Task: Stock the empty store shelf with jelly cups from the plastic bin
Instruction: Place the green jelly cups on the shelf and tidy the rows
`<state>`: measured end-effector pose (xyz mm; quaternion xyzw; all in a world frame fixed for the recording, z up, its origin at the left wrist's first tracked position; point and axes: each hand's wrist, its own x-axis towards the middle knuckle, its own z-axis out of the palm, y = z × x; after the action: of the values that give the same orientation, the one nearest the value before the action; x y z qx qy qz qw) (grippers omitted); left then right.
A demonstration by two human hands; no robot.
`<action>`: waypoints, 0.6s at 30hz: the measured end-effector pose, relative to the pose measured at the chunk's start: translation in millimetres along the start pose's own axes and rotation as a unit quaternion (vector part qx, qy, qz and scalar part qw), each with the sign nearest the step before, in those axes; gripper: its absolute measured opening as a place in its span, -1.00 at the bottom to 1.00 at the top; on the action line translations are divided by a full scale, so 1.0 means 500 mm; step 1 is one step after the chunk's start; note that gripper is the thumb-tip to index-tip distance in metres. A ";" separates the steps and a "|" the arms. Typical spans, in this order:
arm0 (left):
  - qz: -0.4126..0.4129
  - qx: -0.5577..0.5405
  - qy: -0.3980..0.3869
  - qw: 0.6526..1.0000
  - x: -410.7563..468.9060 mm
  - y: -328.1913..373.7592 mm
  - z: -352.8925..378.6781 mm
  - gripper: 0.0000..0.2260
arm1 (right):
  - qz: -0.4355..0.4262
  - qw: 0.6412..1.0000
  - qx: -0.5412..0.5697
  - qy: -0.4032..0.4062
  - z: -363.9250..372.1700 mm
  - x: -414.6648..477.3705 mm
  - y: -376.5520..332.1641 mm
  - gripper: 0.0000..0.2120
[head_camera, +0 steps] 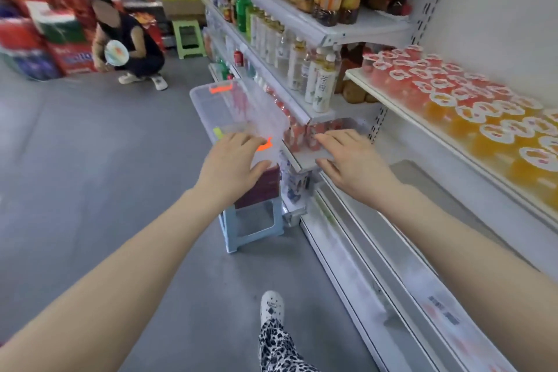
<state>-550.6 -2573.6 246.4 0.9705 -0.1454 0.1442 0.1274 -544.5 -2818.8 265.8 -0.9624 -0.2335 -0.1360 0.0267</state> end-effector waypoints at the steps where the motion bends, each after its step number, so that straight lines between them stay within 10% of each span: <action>1: -0.015 0.000 -0.002 1.000 0.012 -0.027 0.006 -0.61 | -0.009 1.000 0.008 -0.002 0.019 0.034 -0.003 -0.57; 18: -0.168 -0.014 -0.038 0.985 0.354 -0.451 0.141 -0.64 | -0.078 0.986 0.102 -0.102 0.347 0.608 0.030 -0.56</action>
<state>-299.3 -2429.0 191.0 0.9840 0.0125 0.0814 0.1579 -234.8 -2677.8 182.4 -0.9424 -0.3218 -0.0138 0.0902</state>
